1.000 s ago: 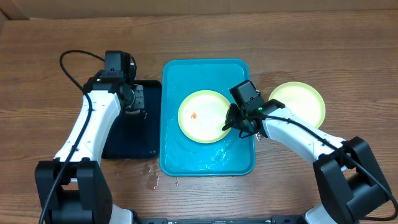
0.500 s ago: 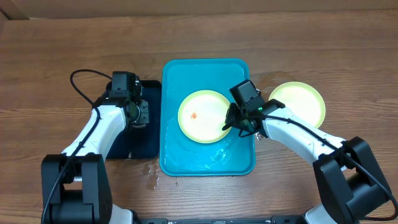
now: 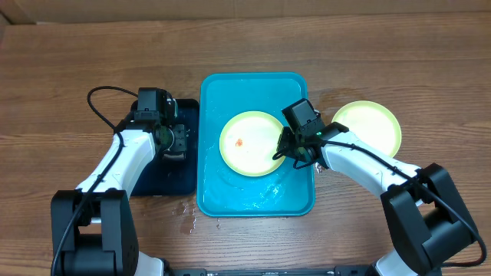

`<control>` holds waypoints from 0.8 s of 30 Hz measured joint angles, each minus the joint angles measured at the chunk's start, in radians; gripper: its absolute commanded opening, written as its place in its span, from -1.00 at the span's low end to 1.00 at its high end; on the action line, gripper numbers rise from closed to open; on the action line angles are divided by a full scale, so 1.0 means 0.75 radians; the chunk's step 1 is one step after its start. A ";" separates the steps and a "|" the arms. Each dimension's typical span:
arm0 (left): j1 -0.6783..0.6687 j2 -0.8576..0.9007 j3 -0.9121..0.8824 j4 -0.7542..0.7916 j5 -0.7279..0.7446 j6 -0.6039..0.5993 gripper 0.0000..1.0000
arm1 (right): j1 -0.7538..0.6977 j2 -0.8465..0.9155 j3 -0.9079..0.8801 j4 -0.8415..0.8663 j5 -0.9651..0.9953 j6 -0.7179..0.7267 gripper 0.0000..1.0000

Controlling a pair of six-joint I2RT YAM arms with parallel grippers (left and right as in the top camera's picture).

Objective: Clean dirty plates on tray and stack at the side
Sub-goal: 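Grasp the green sponge on the black tray with the left gripper, then carry the sponge onto the yellow plate held by the right gripper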

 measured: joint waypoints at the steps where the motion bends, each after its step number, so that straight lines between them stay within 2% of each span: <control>1: 0.000 0.000 0.000 0.000 0.001 0.000 -0.19 | -0.001 0.000 0.000 -0.003 -0.007 -0.001 -0.63; 6: 0.000 0.000 0.000 0.002 0.005 -0.005 -0.14 | -0.001 0.000 0.000 -0.018 -0.034 -0.003 -0.92; 19: 0.000 0.026 0.000 0.065 -0.037 -0.006 -0.29 | -0.001 0.001 0.000 -0.018 -0.039 -0.001 -0.92; 20: 0.000 0.039 0.000 0.065 -0.038 -0.006 -0.33 | -0.001 0.001 0.000 -0.018 -0.039 -0.001 -0.92; 21: 0.000 0.056 0.000 0.065 -0.042 -0.007 -0.49 | 0.000 0.001 0.000 -0.018 -0.039 -0.001 -0.92; 22: 0.000 0.075 0.000 0.065 -0.043 -0.011 -0.79 | -0.001 0.001 0.000 -0.018 -0.039 -0.001 -0.92; 23: 0.000 0.096 0.000 0.065 -0.043 -0.013 -0.92 | -0.001 0.001 0.000 -0.018 -0.039 -0.001 -0.92; 24: 0.000 0.116 0.000 0.069 -0.042 -0.026 -0.92 | 0.000 0.001 0.000 -0.018 -0.039 -0.001 -0.92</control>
